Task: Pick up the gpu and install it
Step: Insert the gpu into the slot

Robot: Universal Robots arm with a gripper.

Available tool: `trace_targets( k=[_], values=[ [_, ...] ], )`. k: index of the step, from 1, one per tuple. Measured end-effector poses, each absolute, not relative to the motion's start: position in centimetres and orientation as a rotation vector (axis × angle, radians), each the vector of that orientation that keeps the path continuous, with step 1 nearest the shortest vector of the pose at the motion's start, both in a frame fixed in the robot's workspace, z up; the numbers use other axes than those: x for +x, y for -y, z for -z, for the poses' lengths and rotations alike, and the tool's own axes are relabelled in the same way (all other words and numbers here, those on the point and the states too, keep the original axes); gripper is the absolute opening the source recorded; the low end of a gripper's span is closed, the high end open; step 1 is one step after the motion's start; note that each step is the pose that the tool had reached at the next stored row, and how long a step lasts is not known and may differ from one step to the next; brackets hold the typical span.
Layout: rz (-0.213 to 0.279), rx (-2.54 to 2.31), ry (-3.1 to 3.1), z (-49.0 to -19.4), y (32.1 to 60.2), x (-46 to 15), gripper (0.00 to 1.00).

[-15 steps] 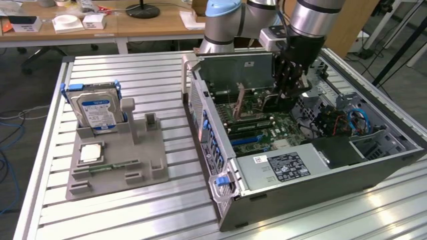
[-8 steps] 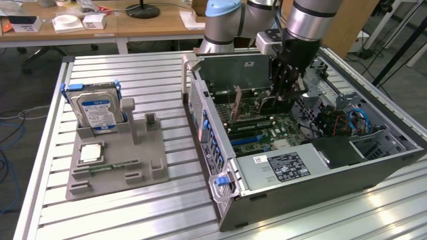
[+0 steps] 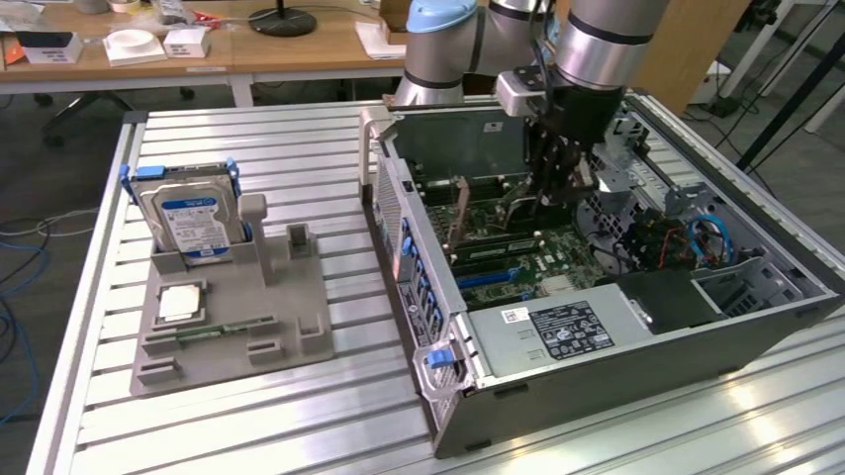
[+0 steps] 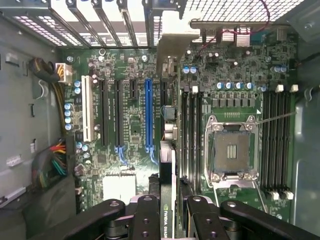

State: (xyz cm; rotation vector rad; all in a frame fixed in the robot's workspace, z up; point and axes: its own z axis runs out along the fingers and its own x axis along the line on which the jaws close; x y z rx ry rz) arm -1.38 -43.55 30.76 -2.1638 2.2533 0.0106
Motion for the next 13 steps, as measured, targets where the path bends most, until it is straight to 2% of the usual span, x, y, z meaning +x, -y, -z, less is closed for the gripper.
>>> trace_targets(
  k=[13],
  values=[
    [-0.011,-2.164,-2.253,-29.72,43.86,-2.03,0.26]
  ],
)
